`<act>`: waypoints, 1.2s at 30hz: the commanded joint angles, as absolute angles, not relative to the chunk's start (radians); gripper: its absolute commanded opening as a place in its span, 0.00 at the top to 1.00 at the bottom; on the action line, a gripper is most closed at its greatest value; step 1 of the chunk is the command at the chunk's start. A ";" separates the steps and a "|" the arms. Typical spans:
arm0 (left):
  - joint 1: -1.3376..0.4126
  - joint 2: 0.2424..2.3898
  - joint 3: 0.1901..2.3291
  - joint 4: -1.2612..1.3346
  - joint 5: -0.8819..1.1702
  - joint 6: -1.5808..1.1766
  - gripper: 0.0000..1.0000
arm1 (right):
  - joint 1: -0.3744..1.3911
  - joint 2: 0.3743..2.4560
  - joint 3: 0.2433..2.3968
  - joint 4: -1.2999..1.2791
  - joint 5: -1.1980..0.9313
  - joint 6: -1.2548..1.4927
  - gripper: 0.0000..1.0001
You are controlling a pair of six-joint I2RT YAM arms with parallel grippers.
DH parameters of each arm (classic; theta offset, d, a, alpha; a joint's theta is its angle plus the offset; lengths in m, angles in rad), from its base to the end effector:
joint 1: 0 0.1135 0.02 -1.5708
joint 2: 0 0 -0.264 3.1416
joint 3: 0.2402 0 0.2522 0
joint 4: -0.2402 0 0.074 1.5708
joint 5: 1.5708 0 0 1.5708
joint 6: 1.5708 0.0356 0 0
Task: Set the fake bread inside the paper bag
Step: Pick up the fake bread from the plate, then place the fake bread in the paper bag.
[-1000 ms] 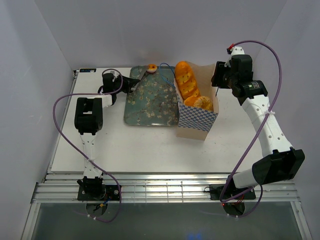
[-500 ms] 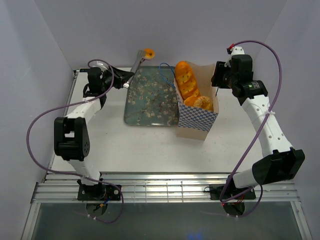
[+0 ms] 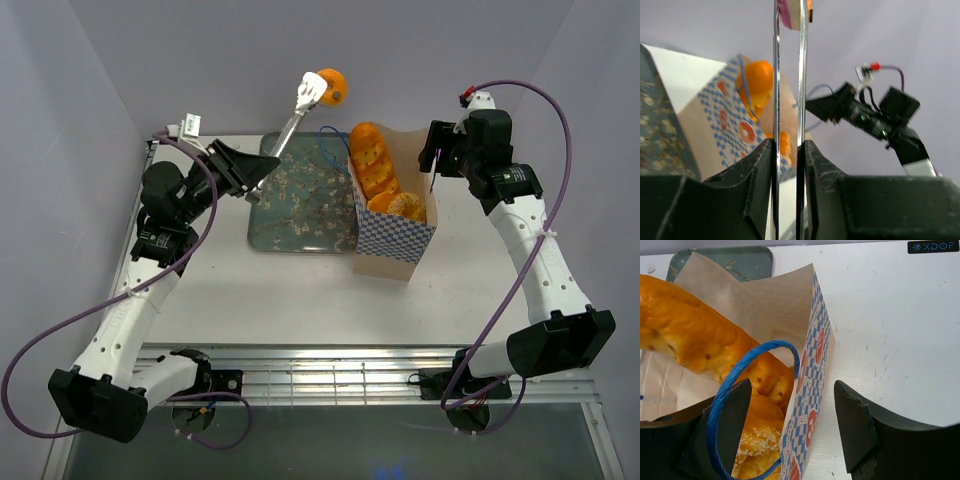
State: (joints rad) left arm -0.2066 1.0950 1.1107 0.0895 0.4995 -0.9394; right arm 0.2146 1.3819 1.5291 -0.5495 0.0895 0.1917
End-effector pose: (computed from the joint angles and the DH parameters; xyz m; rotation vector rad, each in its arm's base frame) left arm 0.2390 -0.0675 0.4231 -0.1458 1.6118 -1.2717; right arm 0.2983 0.0618 0.4252 0.0359 1.9753 0.1768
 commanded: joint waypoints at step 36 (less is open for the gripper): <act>-0.626 0.994 0.904 -0.025 0.314 -0.864 0.48 | 0.218 1.144 1.479 -0.574 -0.009 0.230 0.09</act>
State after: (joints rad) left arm -0.6197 1.0061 0.9001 -0.0521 0.3134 -0.8726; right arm 0.2146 1.1641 1.4696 -0.5888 -0.0074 0.2317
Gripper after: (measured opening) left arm 0.515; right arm 0.909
